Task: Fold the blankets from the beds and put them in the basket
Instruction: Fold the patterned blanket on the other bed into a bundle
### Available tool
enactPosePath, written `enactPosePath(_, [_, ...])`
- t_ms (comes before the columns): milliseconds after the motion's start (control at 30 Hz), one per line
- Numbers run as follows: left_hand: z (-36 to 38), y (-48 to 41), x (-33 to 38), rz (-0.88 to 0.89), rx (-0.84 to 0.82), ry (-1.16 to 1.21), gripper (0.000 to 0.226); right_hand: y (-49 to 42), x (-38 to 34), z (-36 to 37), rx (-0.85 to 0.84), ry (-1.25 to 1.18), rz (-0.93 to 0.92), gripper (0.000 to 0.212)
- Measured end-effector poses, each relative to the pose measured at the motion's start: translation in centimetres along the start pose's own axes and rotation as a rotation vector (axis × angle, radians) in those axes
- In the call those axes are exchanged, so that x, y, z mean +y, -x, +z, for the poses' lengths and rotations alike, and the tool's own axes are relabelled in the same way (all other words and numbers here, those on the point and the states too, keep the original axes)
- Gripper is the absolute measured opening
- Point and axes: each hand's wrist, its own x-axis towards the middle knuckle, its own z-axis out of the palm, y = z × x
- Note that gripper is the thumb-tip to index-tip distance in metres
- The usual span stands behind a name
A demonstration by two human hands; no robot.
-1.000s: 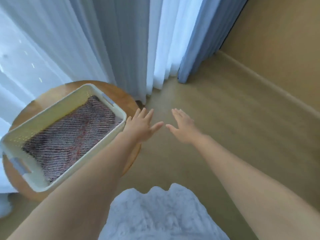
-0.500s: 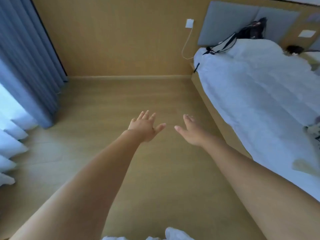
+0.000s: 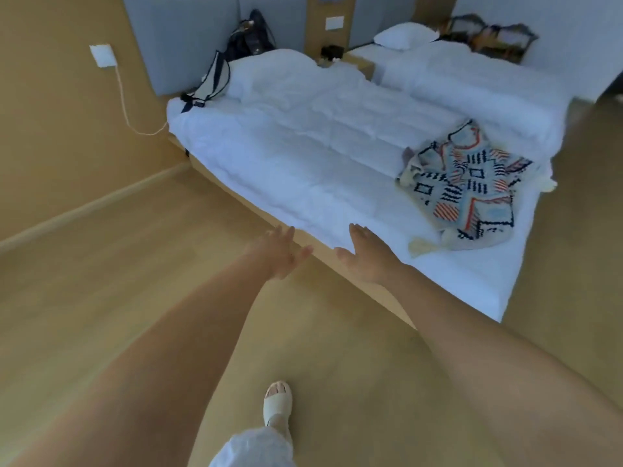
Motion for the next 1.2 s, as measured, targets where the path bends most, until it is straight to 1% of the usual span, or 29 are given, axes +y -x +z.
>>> enactPosePath(200, [-2.8,-12.9,3.9,0.170,-0.079,-0.041,0.075,-6.9,5.1,-3.7,0.005,-0.066,0.211,0.069])
enactPosePath(300, [-4.3,-18.0,5.8,0.265,-0.077,-0.099,0.073,-10.1,7.3,-5.3,0.020,-0.095,0.293,0.068])
enactPosePath(433, [-5.7,-23.4,8.7,0.370,-0.103,-0.146,0.069,-13.8,9.7,-6.1,0.049,-0.162,0.359,0.067])
enactPosePath(567, [-5.7,-28.1,11.7,0.429,-0.149,-0.225,0.060,-17.0,13.0,-6.6,0.071,-0.233,0.407,0.067])
enactPosePath(633, [-5.5,-30.9,13.2,0.449,-0.167,-0.250,0.059,-19.0,15.2,-7.0,0.083,-0.271,0.429,0.066])
enactPosePath(800, [-4.7,-39.3,17.9,0.460,-0.207,-0.283,0.060,-25.5,21.6,-8.3,0.067,-0.282,0.427,0.066])
enactPosePath(967, [-5.3,-48.0,23.4,0.437,-0.247,-0.265,0.061,-33.4,28.9,-11.8,0.038,-0.206,0.406,0.065])
enactPosePath(1067, [-5.6,-52.7,26.0,0.420,-0.263,-0.241,0.062,-37.7,32.4,-13.5,0.046,-0.191,0.404,0.059])
enactPosePath(1133, [-5.2,-55.4,27.1,0.405,-0.279,-0.202,0.061,-40.2,34.1,-13.6,0.039,-0.198,0.415,0.055])
enactPosePath(1200, [-4.4,-57.9,27.8,0.408,-0.314,-0.205,0.061,-42.5,35.3,-13.2,0.006,-0.220,0.421,0.057])
